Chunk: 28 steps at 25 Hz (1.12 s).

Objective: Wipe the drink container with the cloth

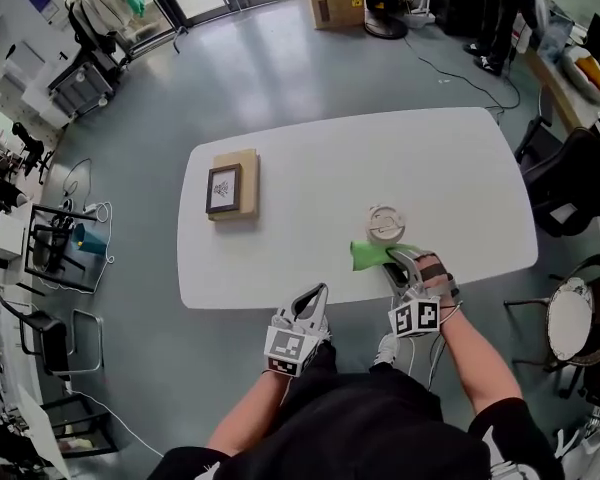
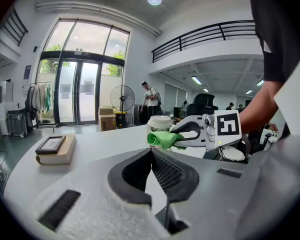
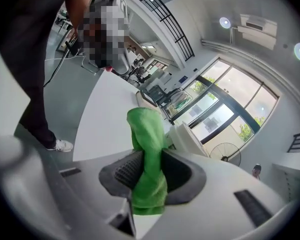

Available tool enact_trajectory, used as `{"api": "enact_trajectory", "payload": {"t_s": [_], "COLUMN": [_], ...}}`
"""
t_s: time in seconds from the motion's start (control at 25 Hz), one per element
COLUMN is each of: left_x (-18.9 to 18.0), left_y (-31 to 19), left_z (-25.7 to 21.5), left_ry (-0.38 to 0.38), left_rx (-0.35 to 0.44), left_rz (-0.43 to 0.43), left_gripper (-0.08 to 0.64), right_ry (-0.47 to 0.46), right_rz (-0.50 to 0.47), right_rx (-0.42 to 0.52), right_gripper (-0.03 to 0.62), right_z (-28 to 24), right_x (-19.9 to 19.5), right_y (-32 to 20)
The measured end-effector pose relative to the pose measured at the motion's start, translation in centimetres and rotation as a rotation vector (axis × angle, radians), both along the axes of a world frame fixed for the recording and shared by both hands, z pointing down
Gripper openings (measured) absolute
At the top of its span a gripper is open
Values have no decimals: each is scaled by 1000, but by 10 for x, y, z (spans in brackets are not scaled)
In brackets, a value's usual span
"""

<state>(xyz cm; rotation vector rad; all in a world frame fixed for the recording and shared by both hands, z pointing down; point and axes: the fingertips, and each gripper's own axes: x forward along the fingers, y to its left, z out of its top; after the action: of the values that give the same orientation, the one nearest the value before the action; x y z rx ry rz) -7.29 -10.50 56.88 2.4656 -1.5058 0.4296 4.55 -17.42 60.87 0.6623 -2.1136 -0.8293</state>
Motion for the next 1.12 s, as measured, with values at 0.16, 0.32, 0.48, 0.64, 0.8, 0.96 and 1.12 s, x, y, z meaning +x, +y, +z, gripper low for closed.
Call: {"api": "enact_trajectory", "payload": {"t_s": [0.16, 0.32, 0.48, 0.64, 0.8, 0.96, 1.12], "left_x": [0, -2, -8, -14, -17, -12, -4], "left_y": [6, 10, 11, 8, 7, 3, 0], "left_z": [1, -2, 4, 0, -3, -3, -5], "left_ry": [-17, -27, -29, -27, -24, -20, -19], "left_rx": [-6, 0, 0, -7, -3, 4, -1], "left_rz": [-16, -31, -56, -96, -109, -110, -119], "left_gripper": [14, 14, 14, 14, 14, 14, 14], "right_ry": [20, 69, 118, 154, 187, 228, 209], "right_rz": [-12, -30, -41, -48, -51, -51, -18], "right_rx": [-45, -85, -124, -165, -200, -228, -231], "right_gripper": [115, 115, 117, 117, 117, 120, 117], "right_z": [17, 35, 61, 85, 101, 120, 123], "right_x": [-2, -2, -1, -1, -3, -2, -2], "right_y": [0, 0, -3, -4, -4, -2, -4]}}
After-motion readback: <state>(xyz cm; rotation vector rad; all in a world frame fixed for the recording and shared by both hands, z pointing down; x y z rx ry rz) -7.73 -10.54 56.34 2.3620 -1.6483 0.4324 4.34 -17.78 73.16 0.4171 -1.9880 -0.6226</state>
